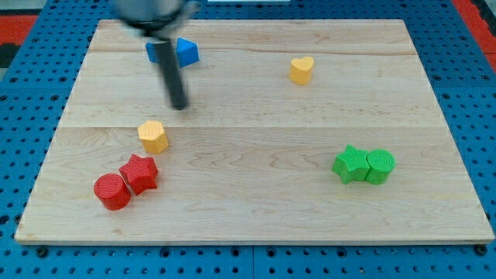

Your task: Push the yellow hexagon towards the top right side of the red star

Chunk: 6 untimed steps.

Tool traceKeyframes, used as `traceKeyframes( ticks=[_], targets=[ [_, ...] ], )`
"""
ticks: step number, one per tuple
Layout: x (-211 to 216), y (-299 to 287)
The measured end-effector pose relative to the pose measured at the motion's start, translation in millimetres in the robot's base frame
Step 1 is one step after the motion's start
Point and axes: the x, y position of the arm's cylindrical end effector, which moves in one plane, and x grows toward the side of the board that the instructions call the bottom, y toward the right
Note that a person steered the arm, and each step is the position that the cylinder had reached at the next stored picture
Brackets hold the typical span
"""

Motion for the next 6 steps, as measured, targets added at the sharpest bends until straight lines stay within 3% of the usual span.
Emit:
traceKeyframes(
  ticks=[1, 2, 3, 4, 5, 6],
  targets=[
    [-8, 27],
    [-9, -60],
    [39, -125],
    [71, -92],
    [53, -100],
    [64, -7]
  ],
)
